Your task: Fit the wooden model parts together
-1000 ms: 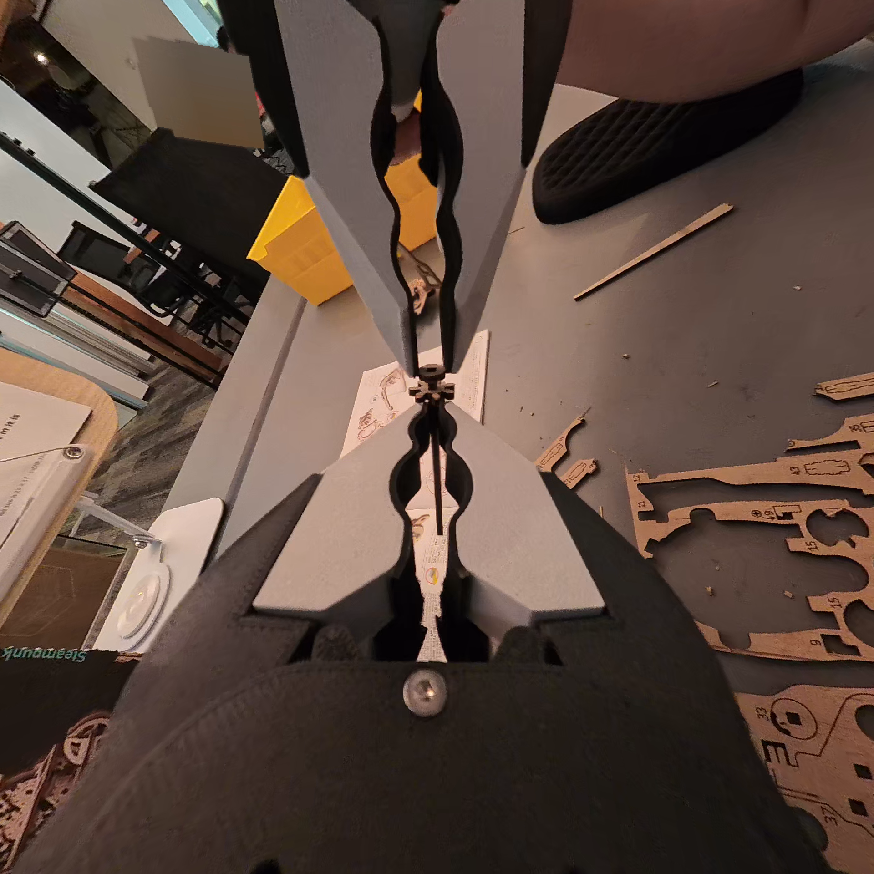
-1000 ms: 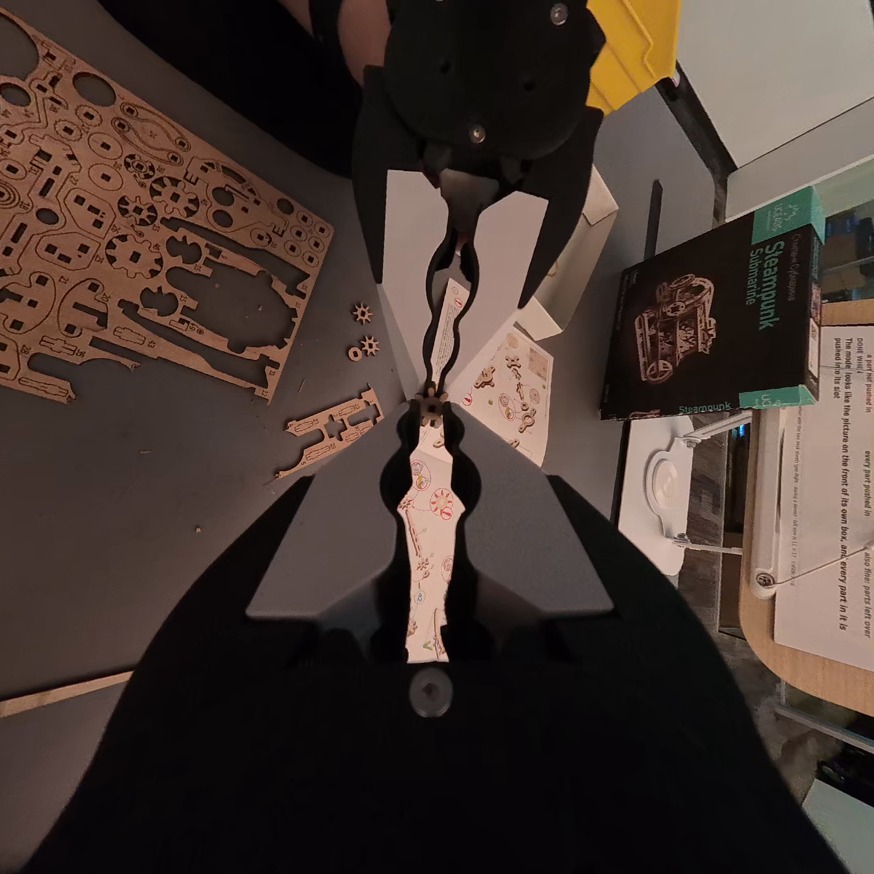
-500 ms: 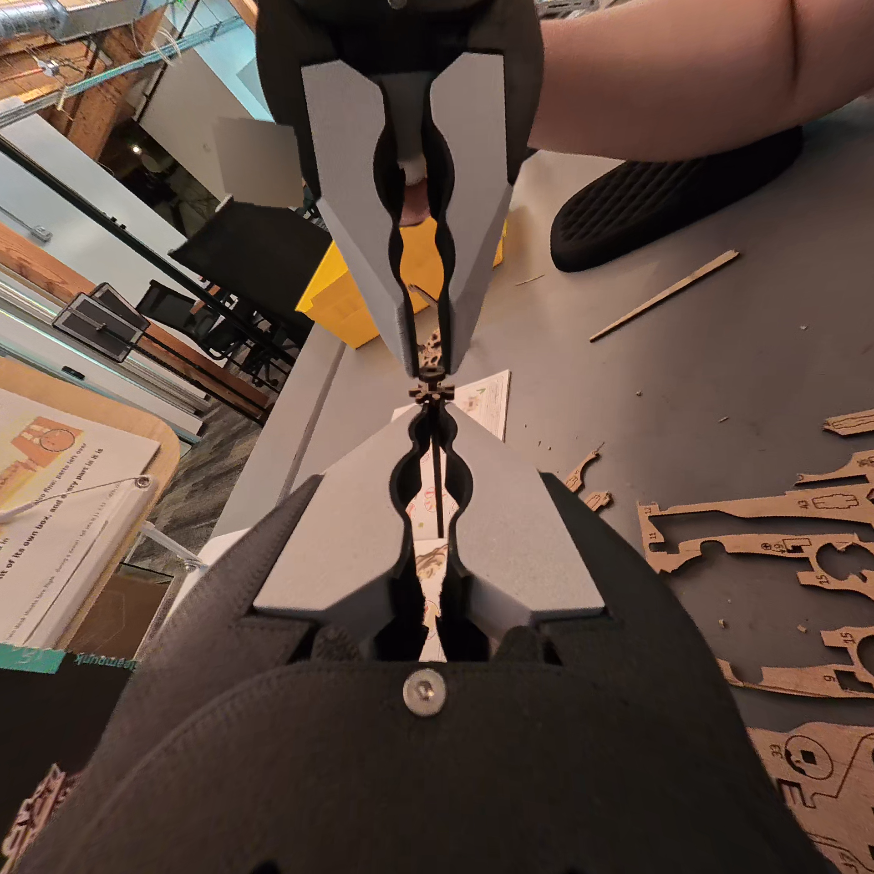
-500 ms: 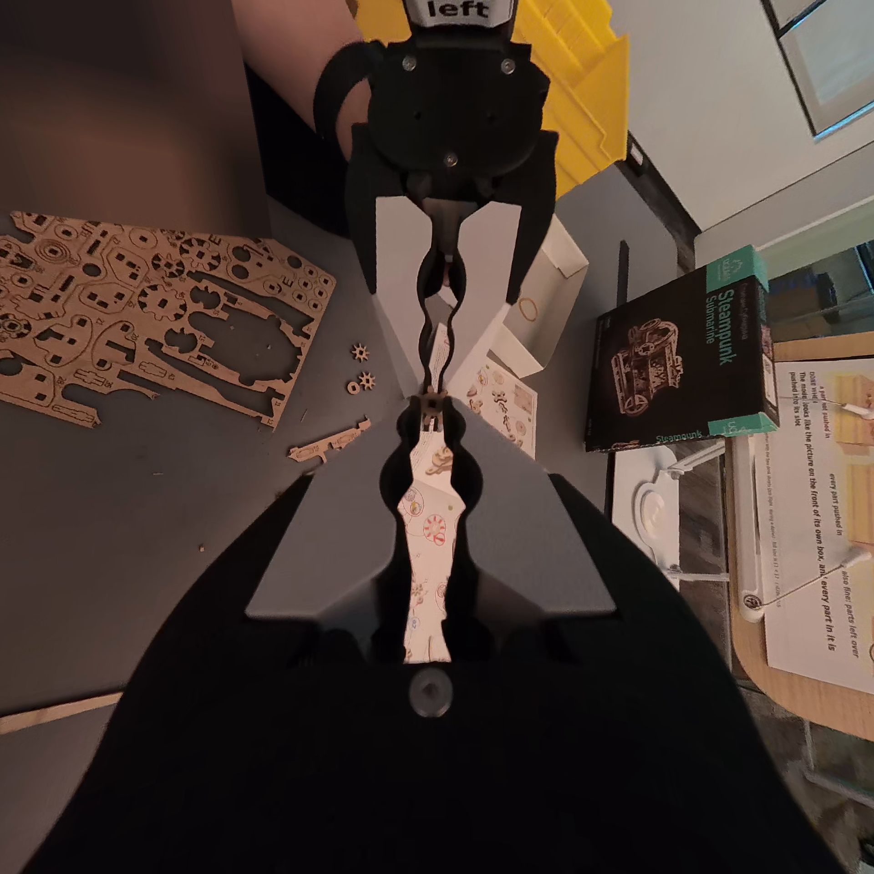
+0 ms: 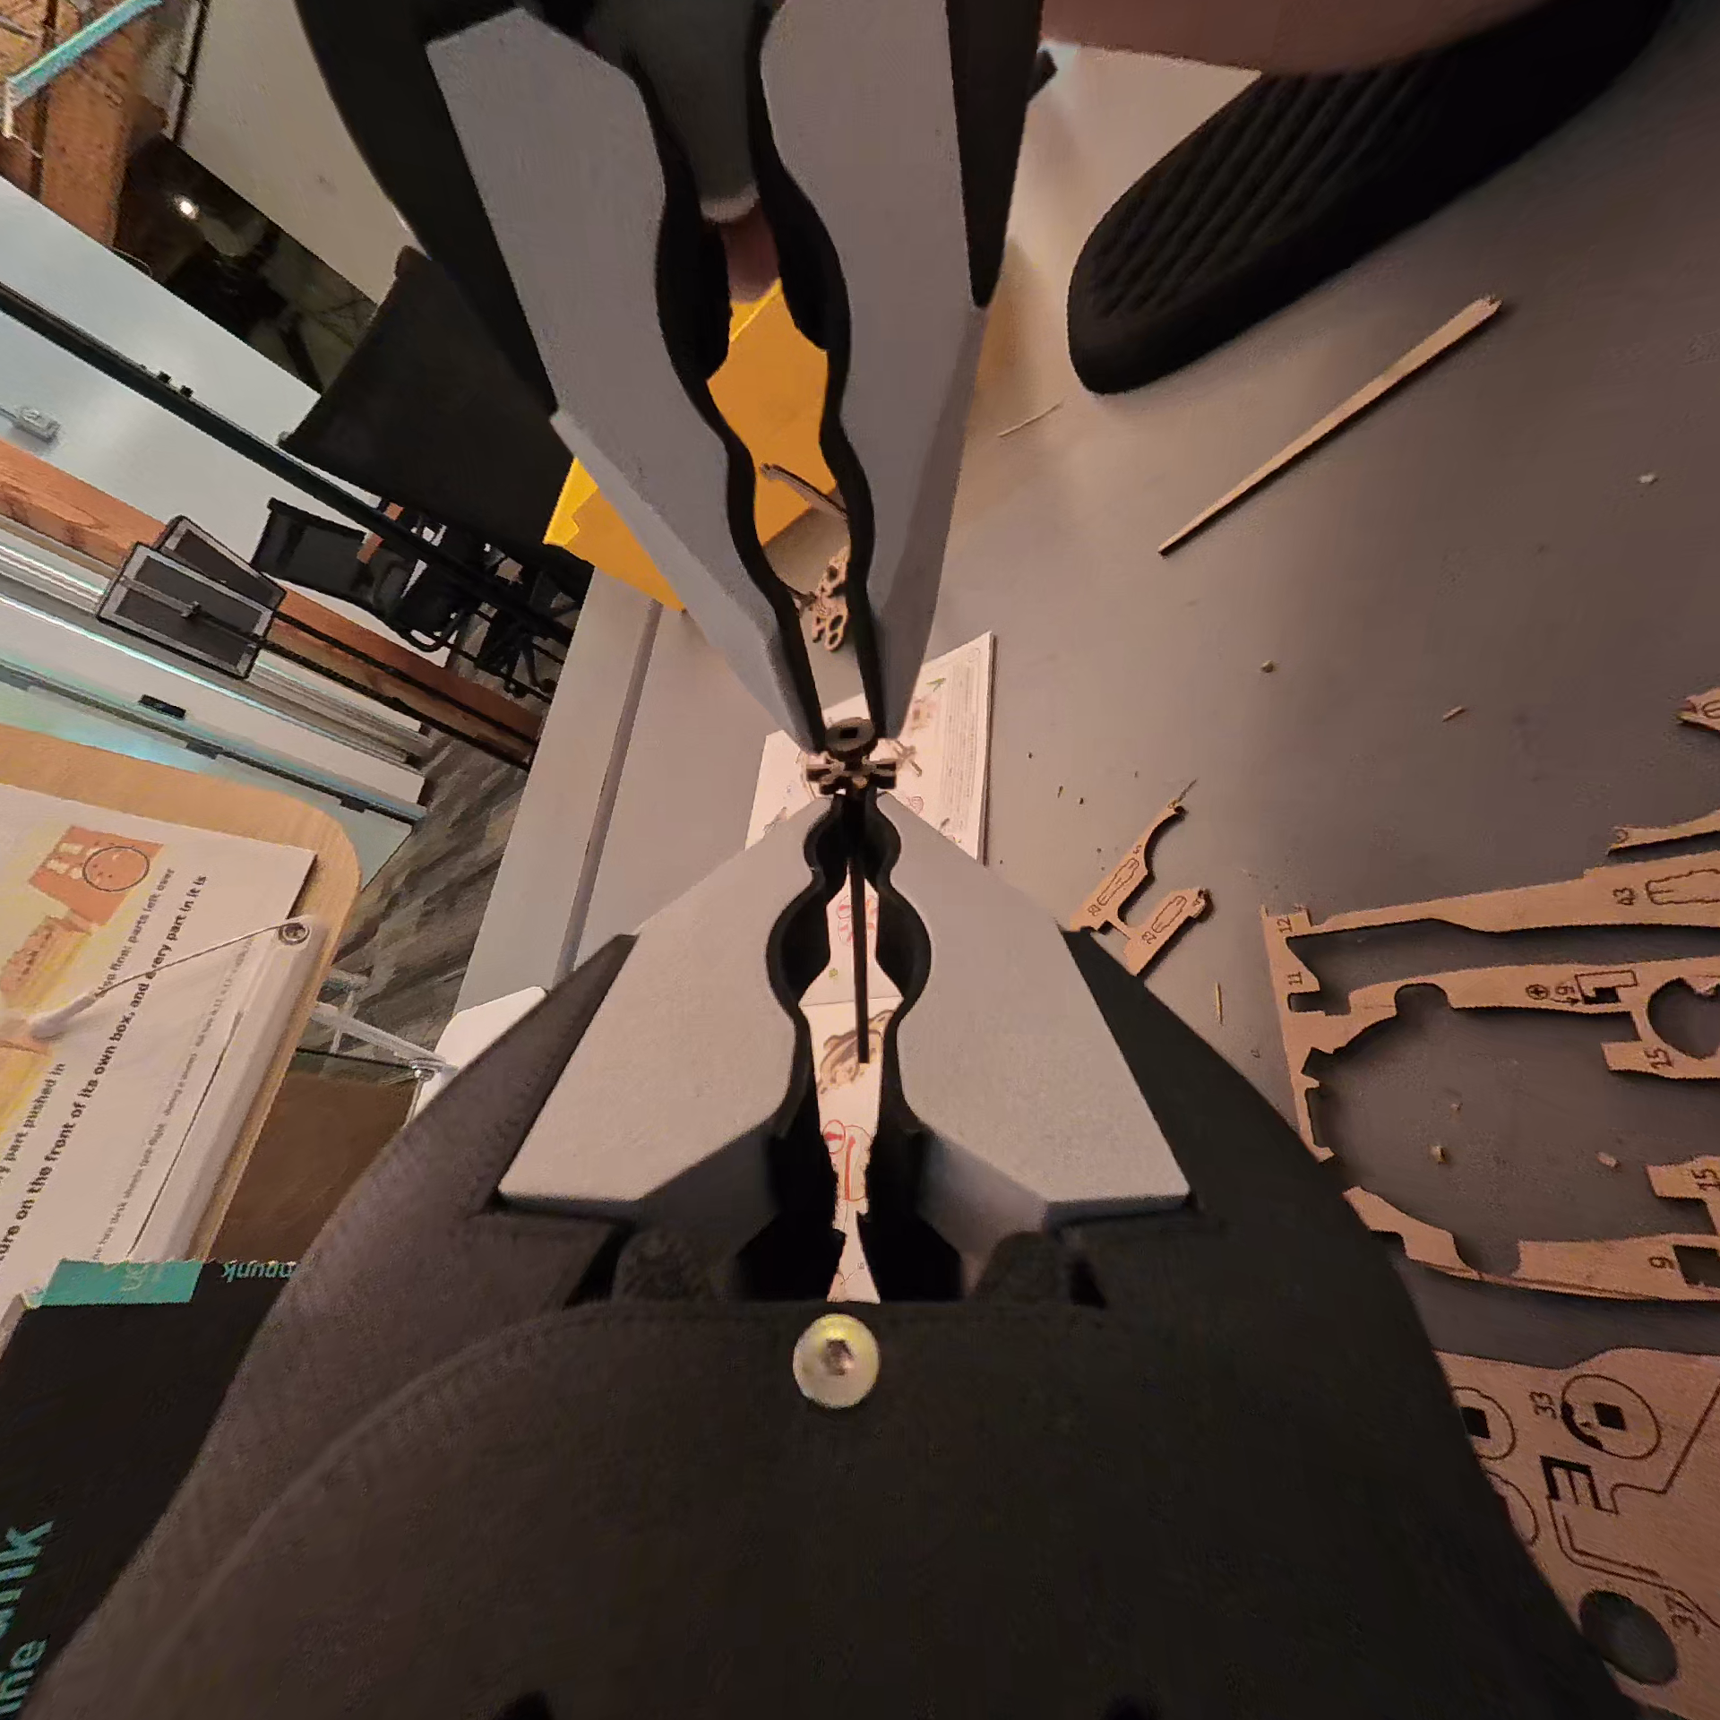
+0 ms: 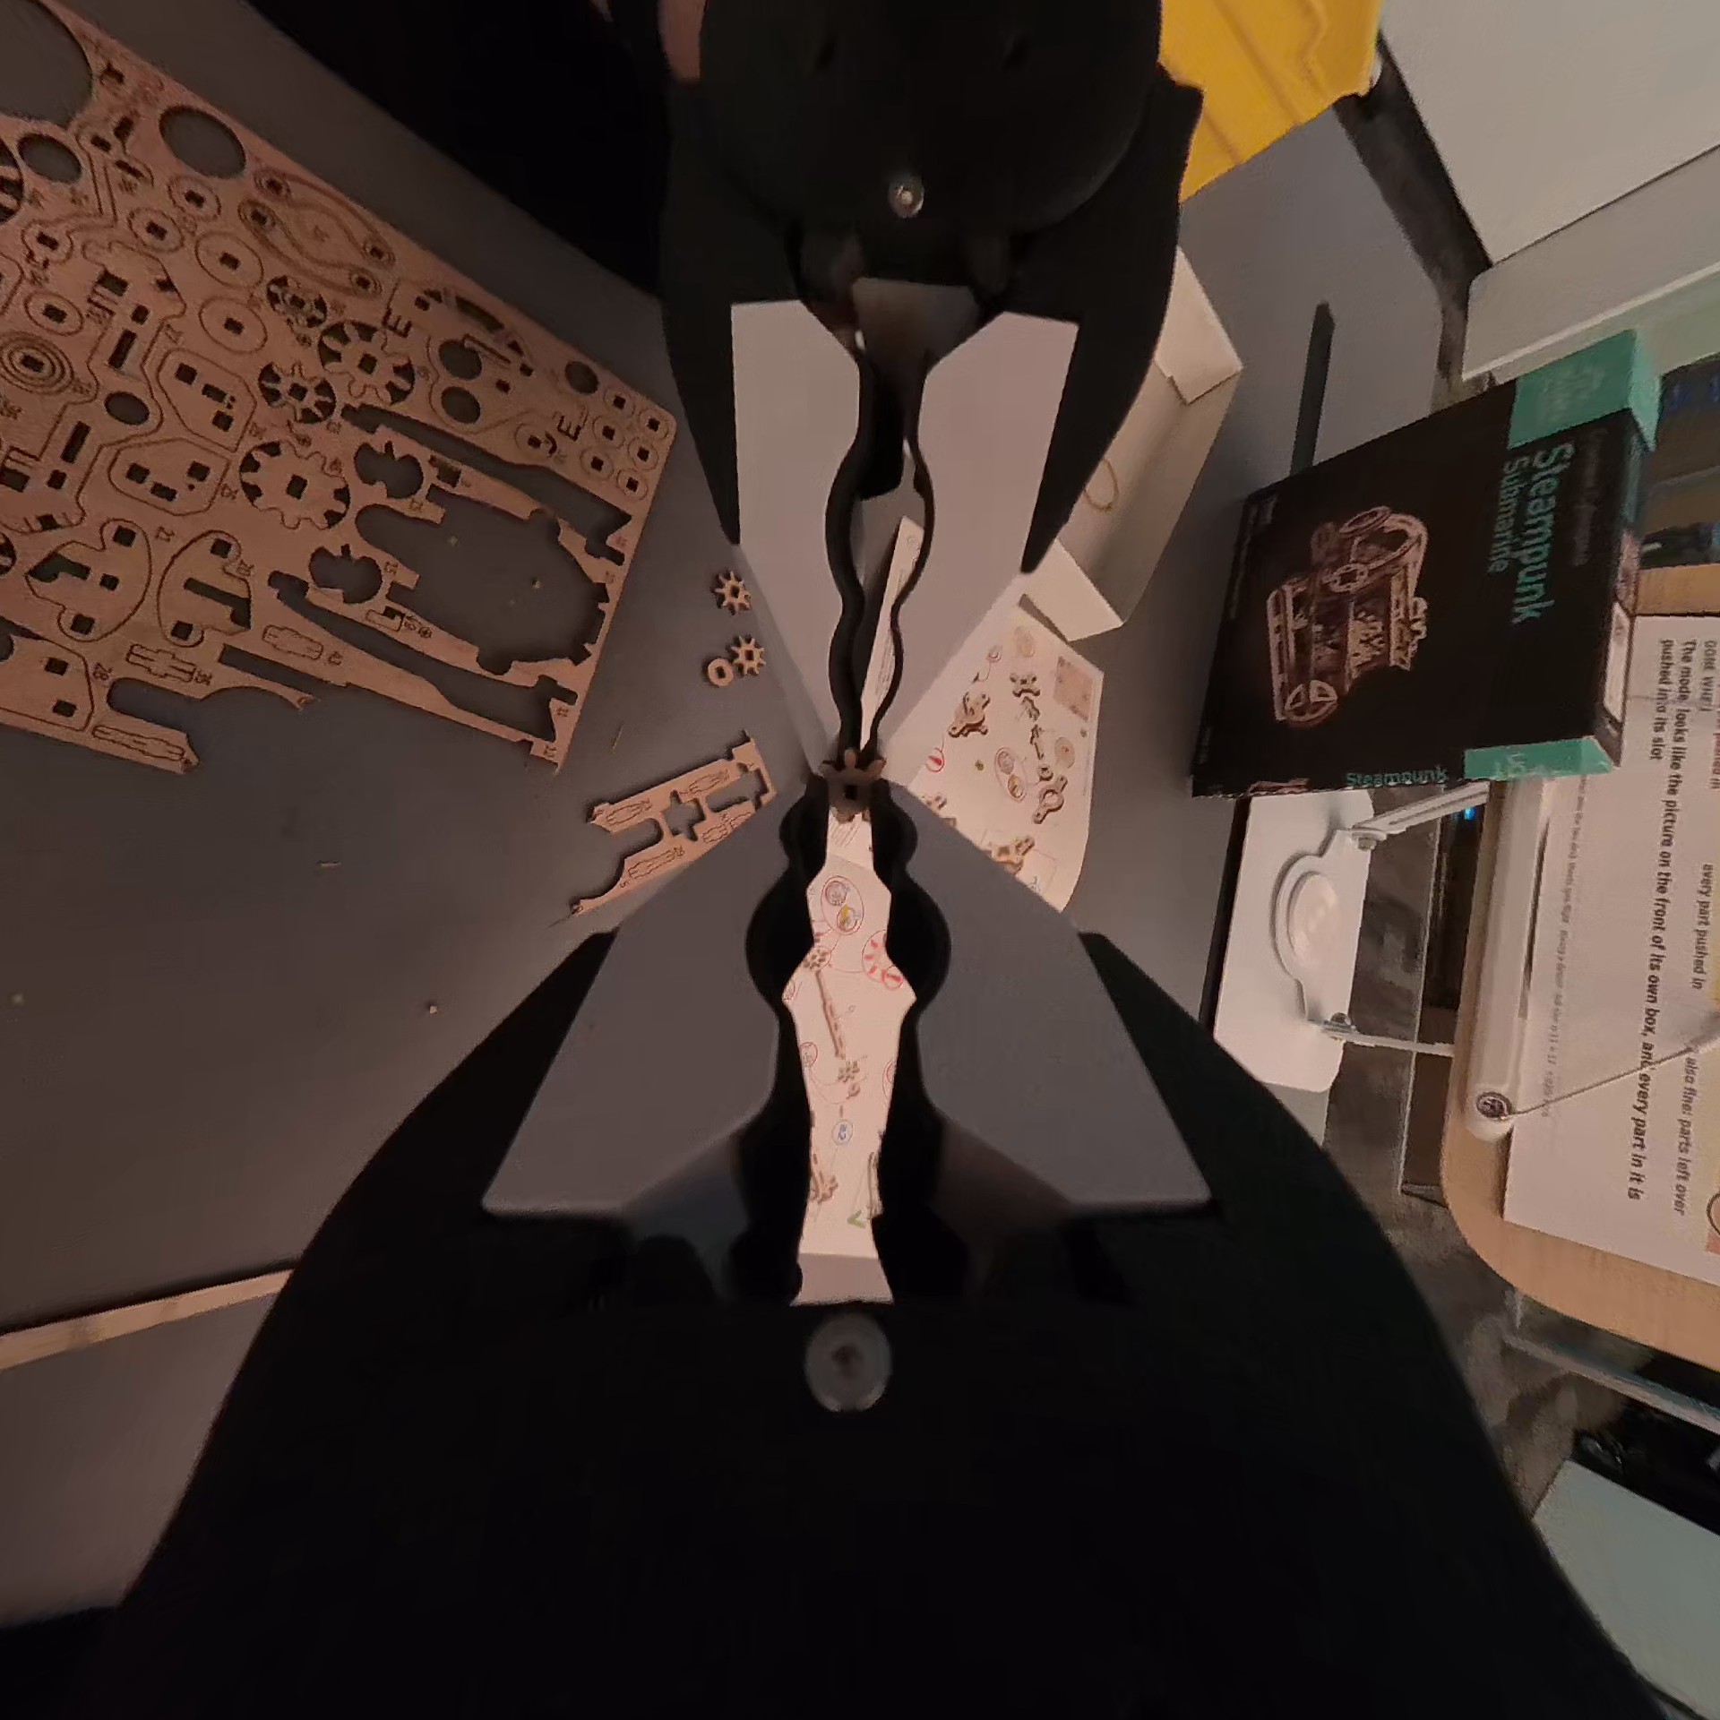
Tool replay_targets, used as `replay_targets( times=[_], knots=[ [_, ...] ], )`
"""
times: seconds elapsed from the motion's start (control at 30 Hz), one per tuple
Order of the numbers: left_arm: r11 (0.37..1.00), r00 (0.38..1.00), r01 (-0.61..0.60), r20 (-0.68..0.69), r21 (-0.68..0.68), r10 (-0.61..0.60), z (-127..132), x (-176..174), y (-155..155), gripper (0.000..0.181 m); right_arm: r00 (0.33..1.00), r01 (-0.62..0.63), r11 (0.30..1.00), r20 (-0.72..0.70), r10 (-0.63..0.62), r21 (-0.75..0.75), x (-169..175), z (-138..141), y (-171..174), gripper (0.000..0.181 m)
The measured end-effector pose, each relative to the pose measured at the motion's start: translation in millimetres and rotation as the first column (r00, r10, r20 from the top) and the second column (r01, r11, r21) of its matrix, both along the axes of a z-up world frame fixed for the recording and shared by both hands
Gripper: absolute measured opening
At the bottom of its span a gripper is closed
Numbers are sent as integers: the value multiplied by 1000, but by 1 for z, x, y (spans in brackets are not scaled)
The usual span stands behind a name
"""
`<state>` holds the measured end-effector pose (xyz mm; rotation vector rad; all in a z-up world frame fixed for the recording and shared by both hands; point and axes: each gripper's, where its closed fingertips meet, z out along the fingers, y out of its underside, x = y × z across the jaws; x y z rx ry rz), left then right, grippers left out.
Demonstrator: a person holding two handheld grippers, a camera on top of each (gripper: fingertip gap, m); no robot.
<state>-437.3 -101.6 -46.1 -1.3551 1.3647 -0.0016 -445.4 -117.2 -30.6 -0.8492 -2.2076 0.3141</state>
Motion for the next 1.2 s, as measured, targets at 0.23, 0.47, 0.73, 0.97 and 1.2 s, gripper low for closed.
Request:
replay_targets(
  times=[0.23,0.47,0.73,0.97,1.2],
  knots=[
    [1000,992,-18,-123,6,19,-13,1,0,0,994,40,999,98,-41,11,5,-15,1,10],
    [1000,1000,14,-24,-27,-15,1,0,-4,0,999,13,1000,35,-13,2,3,-4,1,9],
    [998,996,47,78,-42,-44,12,-1,-6,0,999,-38,992,-42,33,-120,0,7,-1,9],
    [992,967,108,238,-58,-92,33,3,-13,0,984,-122,953,-162,78,-279,2,33,-8,9],
    [991,959,124,264,-56,-105,37,7,-17,0,978,-163,932,-180,108,-323,4,37,-11,9]
  ],
)
